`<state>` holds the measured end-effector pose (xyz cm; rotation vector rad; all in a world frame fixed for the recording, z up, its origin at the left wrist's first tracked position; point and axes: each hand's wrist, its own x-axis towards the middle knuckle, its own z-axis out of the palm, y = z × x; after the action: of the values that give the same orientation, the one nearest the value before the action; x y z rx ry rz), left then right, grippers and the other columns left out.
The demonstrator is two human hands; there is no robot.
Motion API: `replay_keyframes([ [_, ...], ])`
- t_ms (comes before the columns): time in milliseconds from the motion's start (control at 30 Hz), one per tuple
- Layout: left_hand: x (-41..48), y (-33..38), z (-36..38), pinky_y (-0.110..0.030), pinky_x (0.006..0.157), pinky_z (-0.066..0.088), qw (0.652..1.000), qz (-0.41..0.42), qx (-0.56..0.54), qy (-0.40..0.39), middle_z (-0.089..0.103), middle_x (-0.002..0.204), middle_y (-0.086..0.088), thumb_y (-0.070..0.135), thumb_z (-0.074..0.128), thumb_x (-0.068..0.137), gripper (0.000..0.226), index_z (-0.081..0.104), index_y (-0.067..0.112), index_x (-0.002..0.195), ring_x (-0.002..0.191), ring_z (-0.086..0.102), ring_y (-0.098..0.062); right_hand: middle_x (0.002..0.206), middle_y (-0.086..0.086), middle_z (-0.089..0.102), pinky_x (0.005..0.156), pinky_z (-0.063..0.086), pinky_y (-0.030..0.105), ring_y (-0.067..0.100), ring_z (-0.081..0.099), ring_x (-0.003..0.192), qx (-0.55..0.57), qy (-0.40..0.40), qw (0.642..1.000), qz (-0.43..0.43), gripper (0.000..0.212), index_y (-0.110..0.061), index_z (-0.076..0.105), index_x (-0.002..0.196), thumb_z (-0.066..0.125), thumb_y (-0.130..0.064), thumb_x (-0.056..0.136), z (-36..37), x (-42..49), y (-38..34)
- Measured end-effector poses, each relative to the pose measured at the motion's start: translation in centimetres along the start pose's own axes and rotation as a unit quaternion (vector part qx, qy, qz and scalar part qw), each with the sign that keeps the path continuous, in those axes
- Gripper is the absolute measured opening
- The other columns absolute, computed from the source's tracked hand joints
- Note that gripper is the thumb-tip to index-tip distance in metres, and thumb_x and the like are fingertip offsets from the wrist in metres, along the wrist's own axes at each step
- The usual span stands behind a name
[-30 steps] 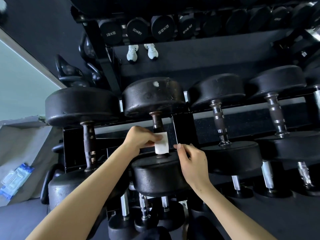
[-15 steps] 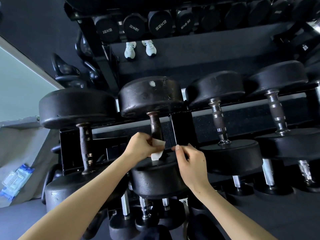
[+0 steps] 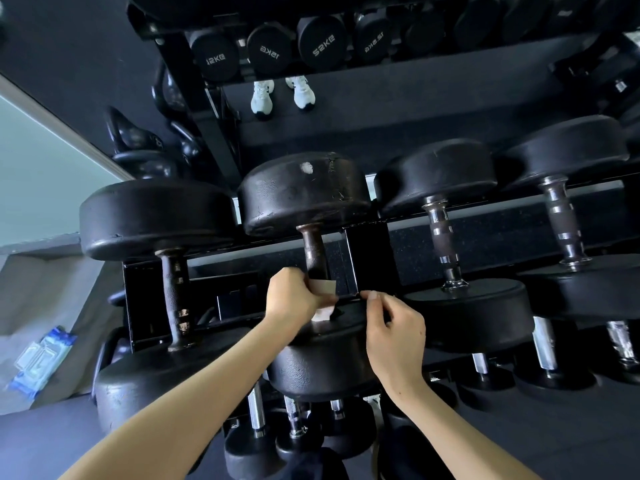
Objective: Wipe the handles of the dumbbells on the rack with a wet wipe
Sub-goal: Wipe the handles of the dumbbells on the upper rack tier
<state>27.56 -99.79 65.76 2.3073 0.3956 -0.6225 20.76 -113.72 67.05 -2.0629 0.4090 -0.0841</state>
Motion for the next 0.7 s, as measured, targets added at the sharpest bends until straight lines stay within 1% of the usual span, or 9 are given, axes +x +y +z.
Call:
replay_keyframes([
  [67, 0.4, -0.5, 0.3, -0.010, 0.041, 0.033, 0.997, -0.027, -0.072, -0.006, 0.052, 0.052, 0.001, 0.030, 0.088, 0.062, 0.041, 0.053, 0.010, 0.054, 0.047, 0.047, -0.008, 0.057, -0.016, 0.056, 0.062, 0.043, 0.024, 0.001, 0.052, 0.055, -0.008, 0.007, 1.000, 0.000, 0.034, -0.011, 0.071, 0.082, 0.042, -0.027, 0.090, 0.2, 0.0, 0.0],
  [133, 0.3, -0.8, 0.1, -0.018, 0.052, 0.048, 0.970, -0.072, -0.231, -0.028, 0.064, 0.062, -0.005, 0.018, 0.088, 0.062, 0.029, 0.062, 0.006, 0.062, 0.054, 0.059, -0.012, 0.050, -0.020, 0.045, 0.056, 0.033, 0.015, -0.002, 0.043, 0.048, -0.014, 0.012, 1.000, -0.004, 0.034, -0.010, 0.071, 0.081, 0.042, -0.026, 0.089, 0.3, -0.1, 0.1],
  [200, 0.2, -1.0, 0.0, -0.022, 0.056, 0.053, 0.939, -0.100, -0.326, -0.052, 0.068, 0.070, -0.008, 0.007, 0.084, 0.065, 0.021, 0.064, 0.001, 0.071, 0.059, 0.065, -0.015, 0.049, -0.021, 0.042, 0.053, 0.028, 0.011, -0.001, 0.043, 0.044, -0.016, 0.012, 1.000, -0.004, 0.032, -0.009, 0.071, 0.080, 0.044, -0.023, 0.091, 0.2, -0.1, 0.1],
  [400, 0.7, -1.6, -0.7, -0.043, 0.090, 0.052, 0.904, -0.101, -0.402, -0.104, 0.068, 0.088, -0.018, 0.011, 0.076, 0.070, 0.024, 0.066, -0.003, 0.088, 0.084, 0.065, -0.030, 0.049, -0.023, 0.039, 0.052, 0.028, 0.008, -0.006, 0.042, 0.045, -0.008, 0.002, 1.000, -0.004, 0.030, -0.011, 0.073, 0.086, 0.045, -0.022, 0.091, 0.2, -0.1, 0.1],
  [500, 0.6, -1.0, -0.1, -0.035, 0.078, 0.056, 0.896, -0.116, -0.421, -0.083, 0.066, 0.084, -0.016, 0.006, 0.076, 0.073, 0.017, 0.065, -0.001, 0.083, 0.074, 0.065, -0.025, 0.048, -0.024, 0.038, 0.050, 0.028, 0.007, -0.007, 0.043, 0.044, -0.016, 0.001, 1.000, -0.012, 0.024, -0.010, 0.073, 0.084, 0.050, -0.011, 0.093, 0.2, -0.1, 0.2],
  [533, 0.4, -0.5, 0.1, -0.029, 0.067, 0.056, 0.907, -0.124, -0.400, -0.052, 0.066, 0.079, -0.014, 0.008, 0.078, 0.072, 0.015, 0.066, 0.001, 0.078, 0.068, 0.063, -0.021, 0.048, -0.024, 0.039, 0.050, 0.029, 0.007, -0.006, 0.044, 0.045, -0.019, 0.003, 1.000, -0.018, 0.024, -0.010, 0.072, 0.083, 0.050, -0.011, 0.093, 0.2, 0.0, 0.2],
  [600, 0.5, 0.4, 0.6, -0.021, 0.051, 0.047, 0.958, -0.117, -0.260, 0.031, 0.064, 0.066, -0.007, 0.020, 0.083, 0.069, 0.021, 0.066, 0.007, 0.067, 0.058, 0.059, -0.015, 0.054, -0.022, 0.049, 0.054, 0.030, 0.009, -0.006, 0.046, 0.049, -0.021, 0.005, 0.999, -0.025, 0.029, -0.010, 0.073, 0.083, 0.047, -0.020, 0.092, 0.4, 0.0, 0.3],
  [633, 0.3, 0.8, 0.8, -0.019, 0.047, 0.042, 0.970, -0.106, -0.210, 0.065, 0.063, 0.062, -0.003, 0.027, 0.083, 0.068, 0.023, 0.067, 0.010, 0.066, 0.055, 0.057, -0.012, 0.057, -0.021, 0.053, 0.056, 0.032, 0.011, -0.006, 0.046, 0.051, -0.021, 0.005, 0.999, -0.025, 0.031, -0.010, 0.073, 0.084, 0.045, -0.023, 0.091, 0.4, -0.1, 0.3],
  [700, 0.2, 1.3, 0.8, -0.013, 0.042, 0.038, 0.970, -0.078, -0.209, 0.094, 0.063, 0.061, 0.001, 0.031, 0.083, 0.068, 0.022, 0.070, 0.013, 0.069, 0.054, 0.056, -0.008, 0.055, -0.019, 0.053, 0.057, 0.034, 0.016, -0.005, 0.046, 0.051, -0.017, 0.010, 0.999, -0.031, 0.031, -0.011, 0.072, 0.084, 0.045, -0.023, 0.090, 0.4, -0.1, 0.3],
])
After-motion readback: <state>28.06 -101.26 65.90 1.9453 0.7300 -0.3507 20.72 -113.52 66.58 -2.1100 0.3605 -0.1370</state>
